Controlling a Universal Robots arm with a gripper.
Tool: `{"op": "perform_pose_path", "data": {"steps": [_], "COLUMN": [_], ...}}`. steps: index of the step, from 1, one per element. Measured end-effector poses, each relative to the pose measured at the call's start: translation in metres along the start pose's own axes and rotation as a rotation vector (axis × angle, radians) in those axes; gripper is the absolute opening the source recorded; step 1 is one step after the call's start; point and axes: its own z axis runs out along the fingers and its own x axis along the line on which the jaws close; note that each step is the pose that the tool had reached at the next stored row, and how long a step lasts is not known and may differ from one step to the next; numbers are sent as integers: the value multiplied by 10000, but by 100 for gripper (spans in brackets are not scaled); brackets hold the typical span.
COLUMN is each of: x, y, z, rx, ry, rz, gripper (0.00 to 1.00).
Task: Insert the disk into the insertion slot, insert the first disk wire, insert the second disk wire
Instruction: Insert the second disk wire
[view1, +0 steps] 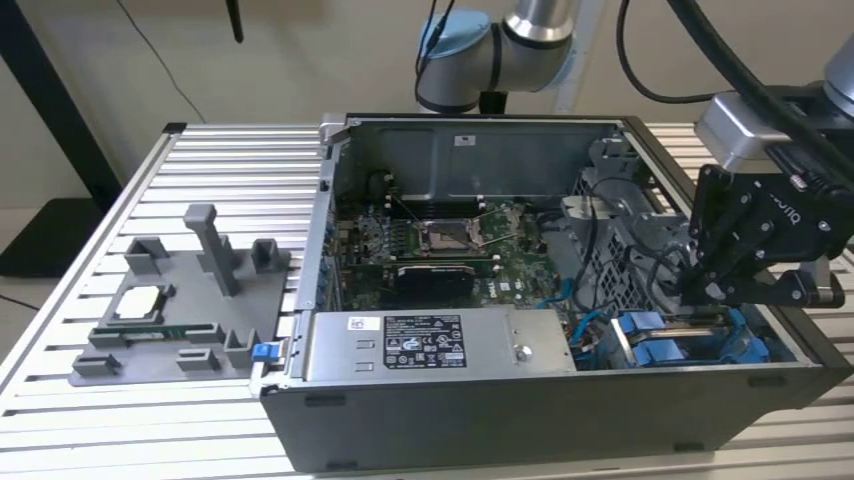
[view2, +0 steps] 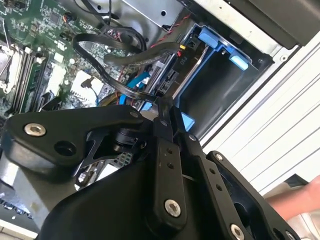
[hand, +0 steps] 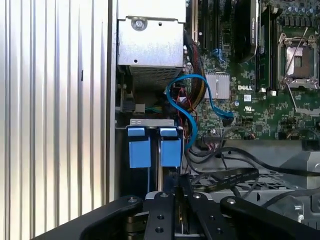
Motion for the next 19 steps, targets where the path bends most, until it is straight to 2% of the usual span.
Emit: {"op": "perform_pose_path", "data": {"steps": [7,10,12,18,19], "x": [1,2,1,-4,-3], "y": [0,-1,-2,-3,-3], "z": [2,12,25,71,72], "rx": [0,1,5,37,38], "ry": [2,51,160,602,628], "rz": [0,4,11,42,44], "gripper": [0,0,0,0,0]}}
